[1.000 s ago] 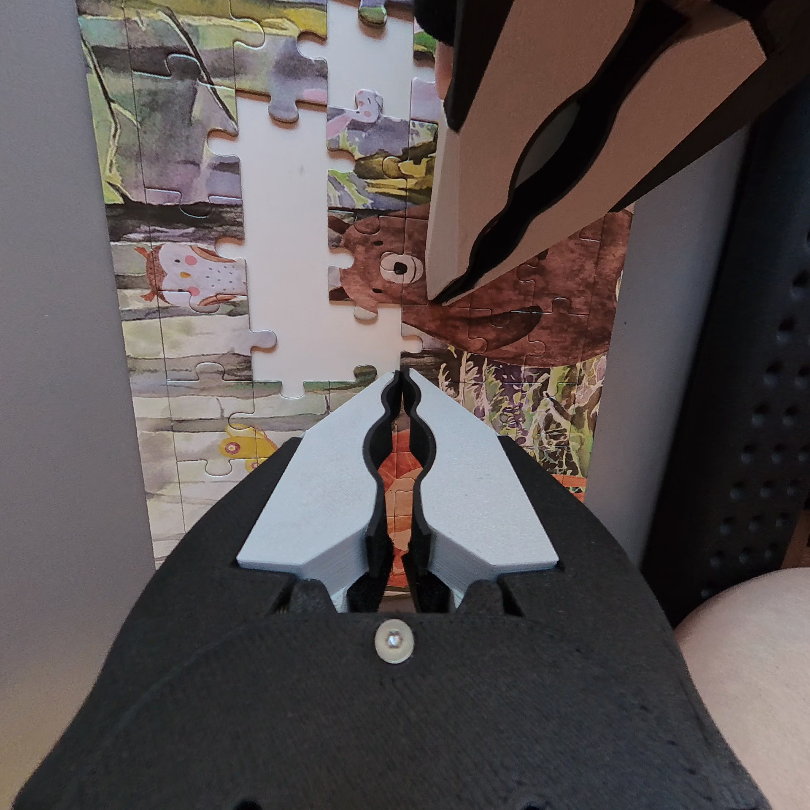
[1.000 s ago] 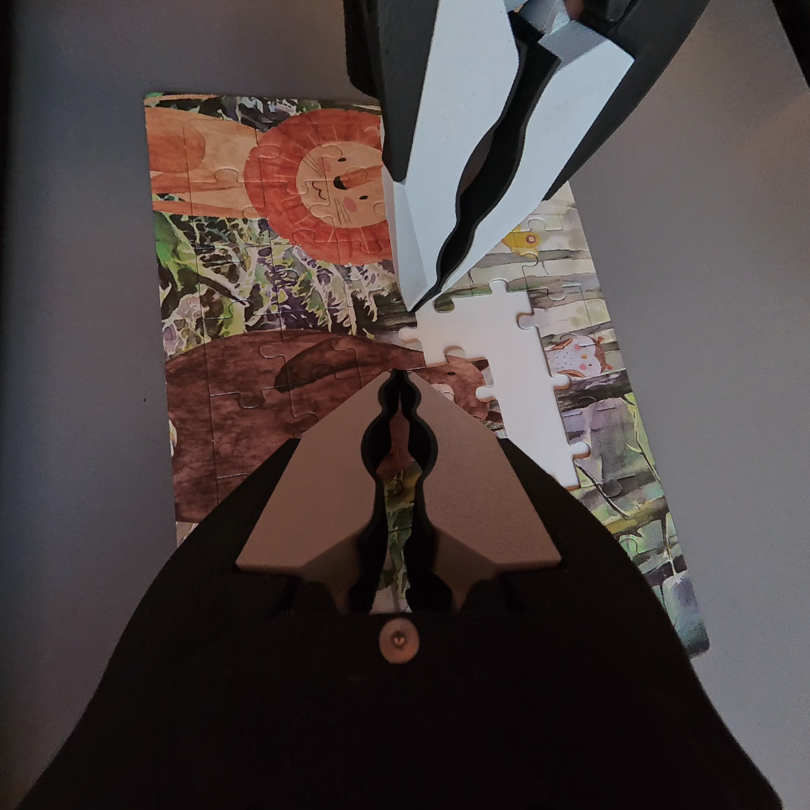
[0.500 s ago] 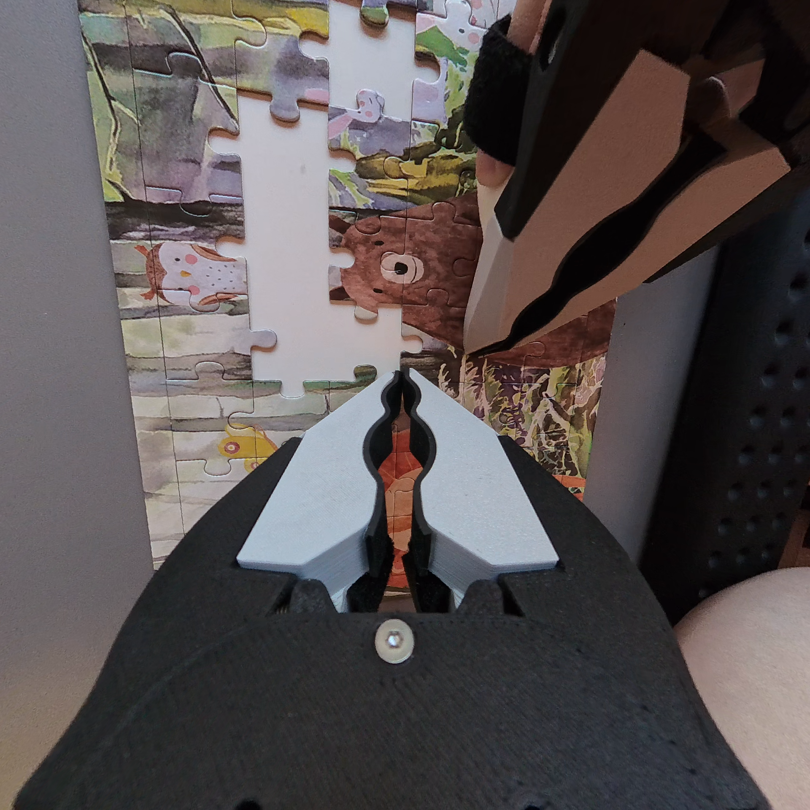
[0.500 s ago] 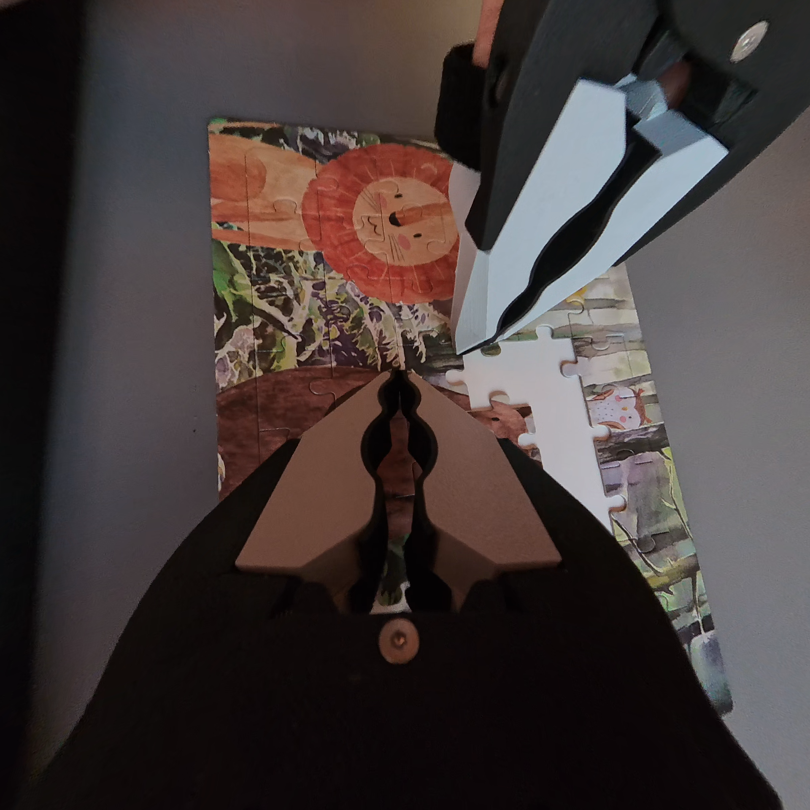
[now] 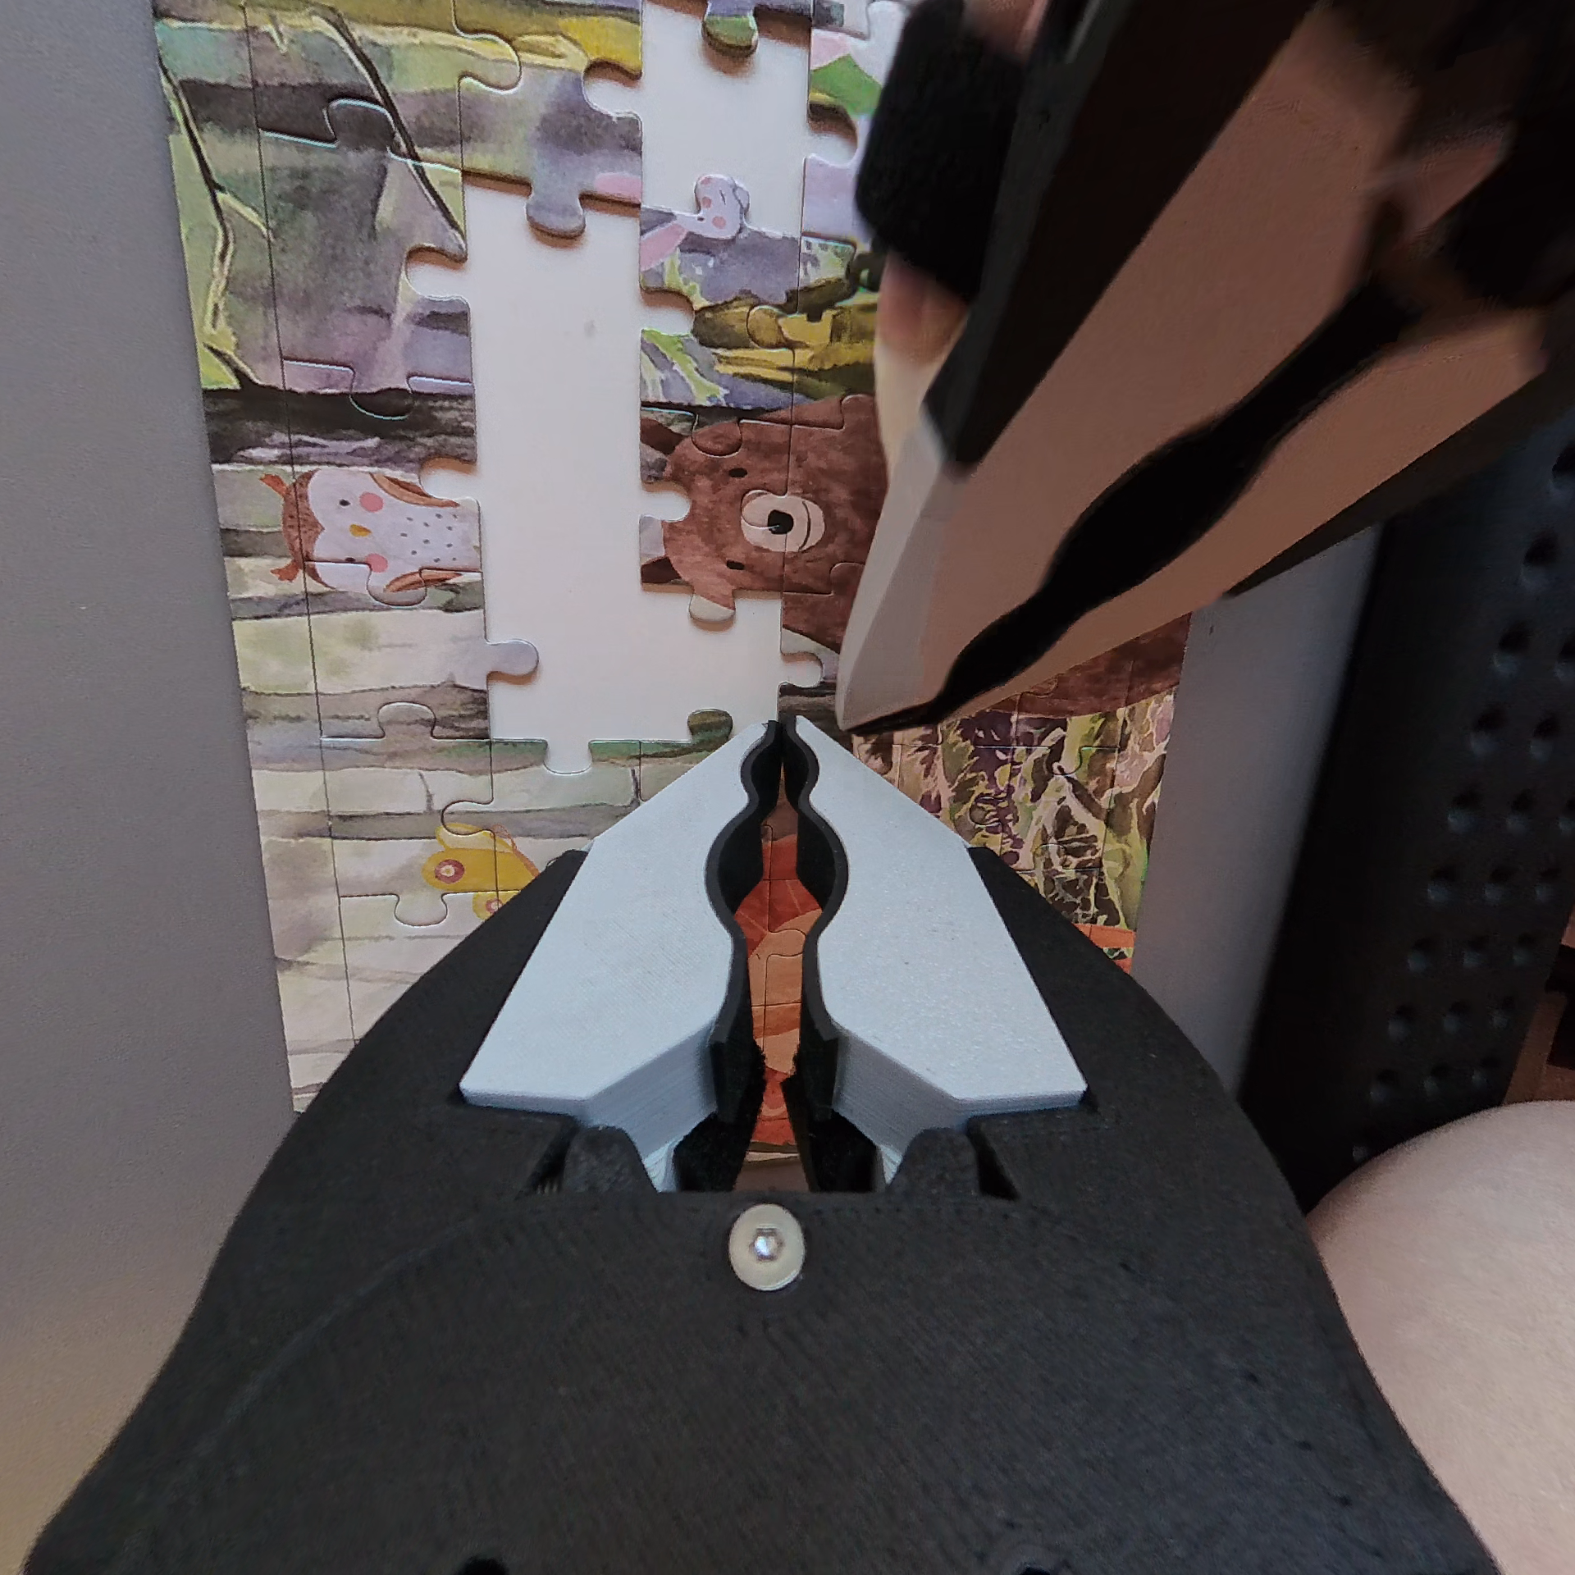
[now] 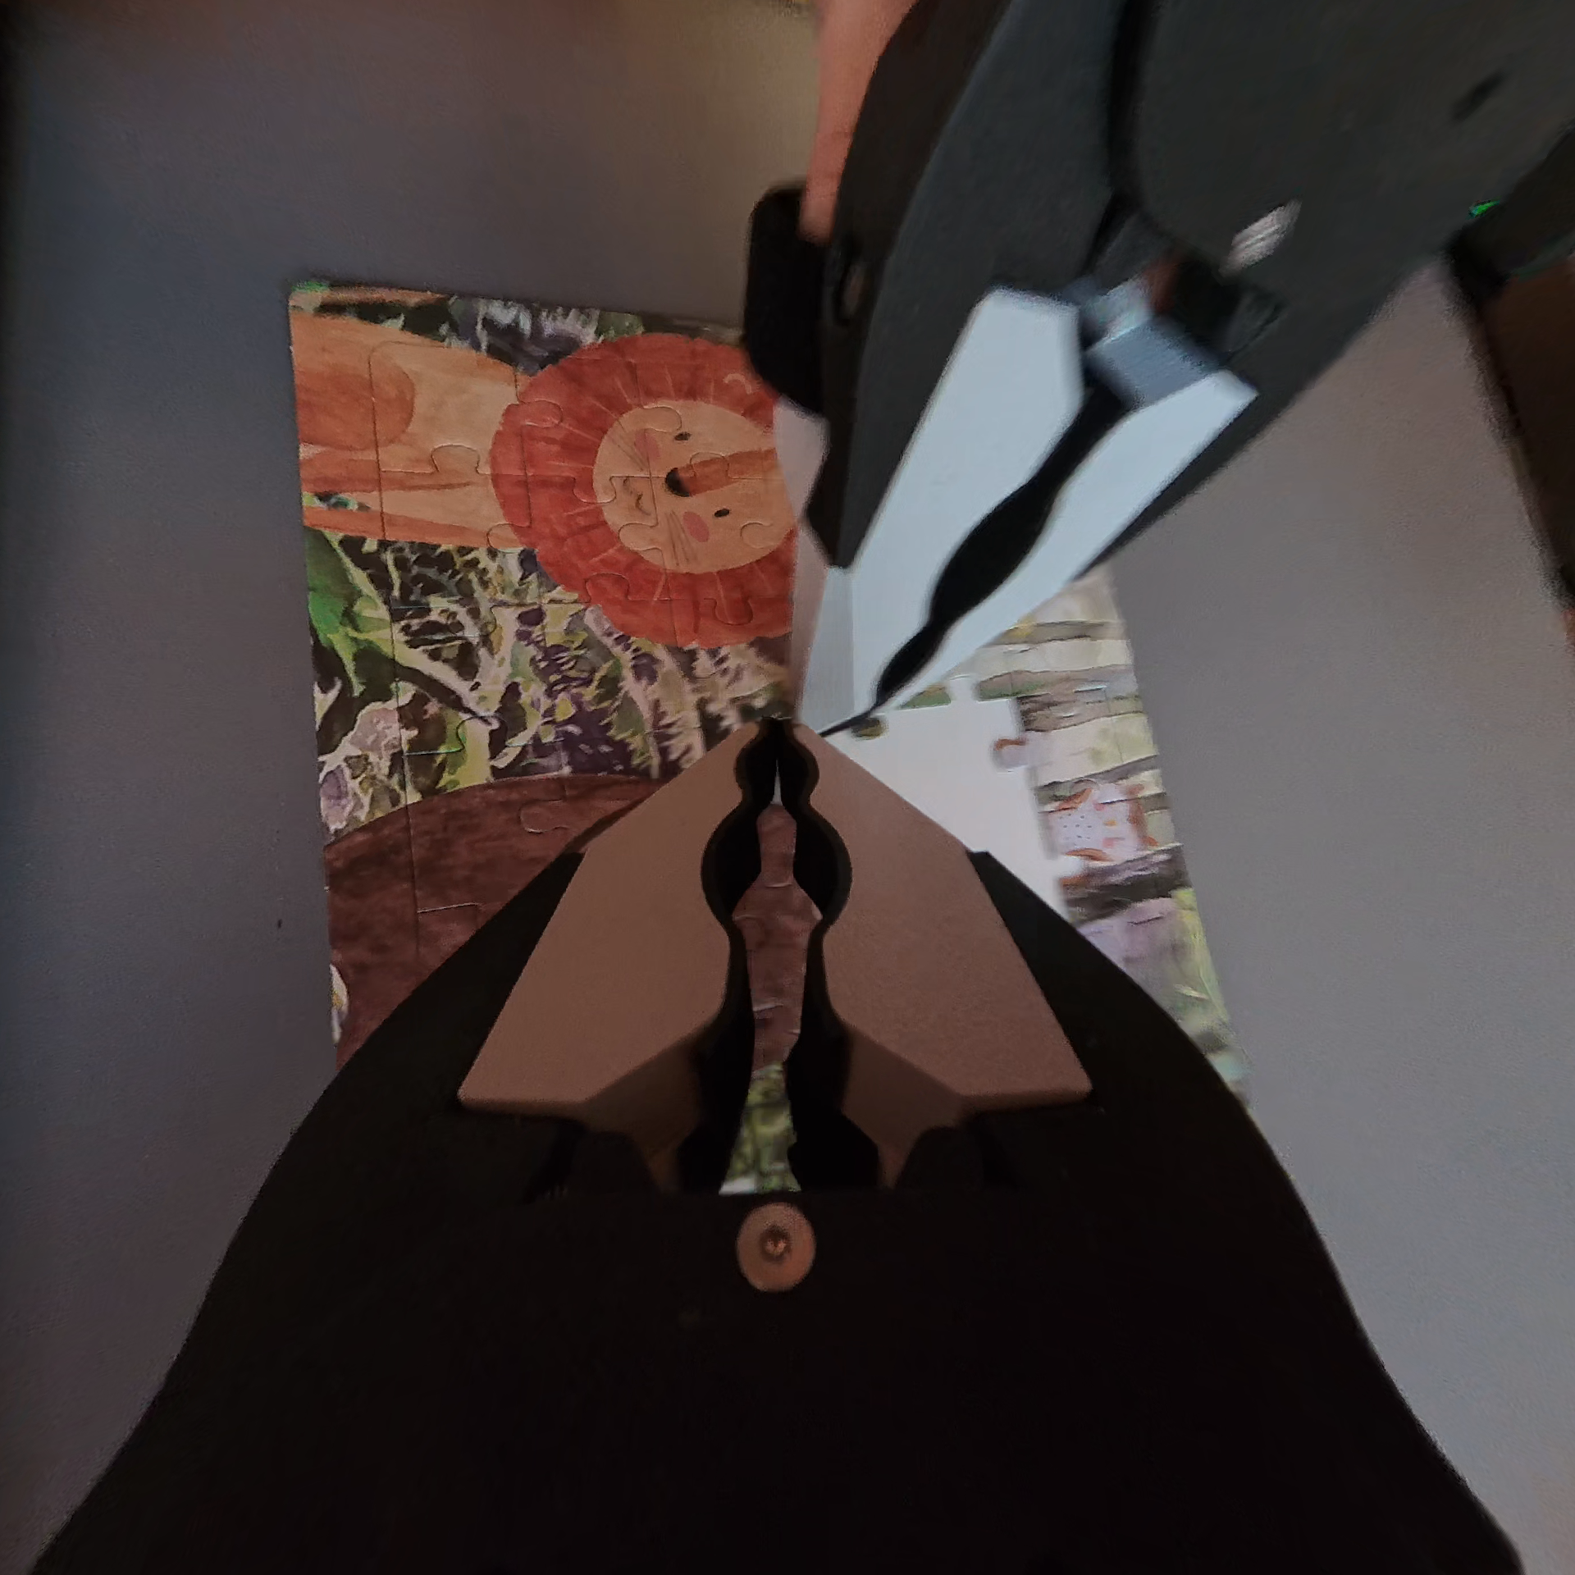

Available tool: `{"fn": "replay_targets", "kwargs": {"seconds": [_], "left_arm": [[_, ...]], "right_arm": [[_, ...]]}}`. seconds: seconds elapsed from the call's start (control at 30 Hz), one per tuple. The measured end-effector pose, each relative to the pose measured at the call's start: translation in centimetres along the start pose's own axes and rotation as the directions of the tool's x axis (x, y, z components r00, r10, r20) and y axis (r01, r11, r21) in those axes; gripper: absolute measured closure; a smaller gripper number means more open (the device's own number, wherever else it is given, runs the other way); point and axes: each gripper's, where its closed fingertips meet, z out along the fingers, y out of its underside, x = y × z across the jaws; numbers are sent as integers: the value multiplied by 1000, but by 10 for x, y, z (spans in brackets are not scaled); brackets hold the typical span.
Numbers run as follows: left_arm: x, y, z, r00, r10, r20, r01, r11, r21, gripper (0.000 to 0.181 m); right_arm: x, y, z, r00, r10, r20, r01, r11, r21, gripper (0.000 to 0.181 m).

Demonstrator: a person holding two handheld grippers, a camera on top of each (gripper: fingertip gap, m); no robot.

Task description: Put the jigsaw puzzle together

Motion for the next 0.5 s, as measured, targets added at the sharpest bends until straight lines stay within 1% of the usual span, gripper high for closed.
{"fn": "replay_targets", "kwargs": {"seconds": [0.03, 0.1, 0.13, 0.17, 0.2, 0.27, 0.3, 0.4, 0.5], "left_arm": [[0, 0, 0, 1000, -3, -2, 3, 1000, 1, 181], [0, 0, 0, 1000, -19, -12, 18, 1000, -1, 181], [0, 0, 0, 1000, -23, -16, 23, 1000, -3, 181], [0, 0, 0, 1000, -21, -16, 21, 1000, -4, 181], [0, 0, 0, 1000, -12, -13, 12, 1000, -4, 181], [0, -2, -1, 1000, 19, 8, -19, 1000, 5, 181], [0, -6, -4, 999, 37, 19, -38, 999, 29, 181], [1, -27, -22, 997, 60, 47, -66, 986, 150, 181], [-3, -45, -51, 989, 65, 131, -99, 956, 275, 181]], "right_arm": [[12, -12, -15, 999, -3, -48, 6, 998, 66, 181], [41, -40, -64, 990, 50, -130, -18, 971, 239, 181], [59, -46, -91, 979, 91, -183, -28, 948, 318, 181], [79, -44, -118, 957, 138, -255, -35, 928, 372, 181], [99, -33, -142, 928, 179, -326, -38, 918, 395, 181], [137, 5, -180, 849, 231, -476, -41, 926, 376, 181], [152, 24, -197, 808, 255, -531, -48, 927, 371, 181], [183, 69, -229, 738, 338, -584, -109, 914, 391, 181], [201, 100, -247, 693, 391, -606, -159, 902, 401, 181]]}}
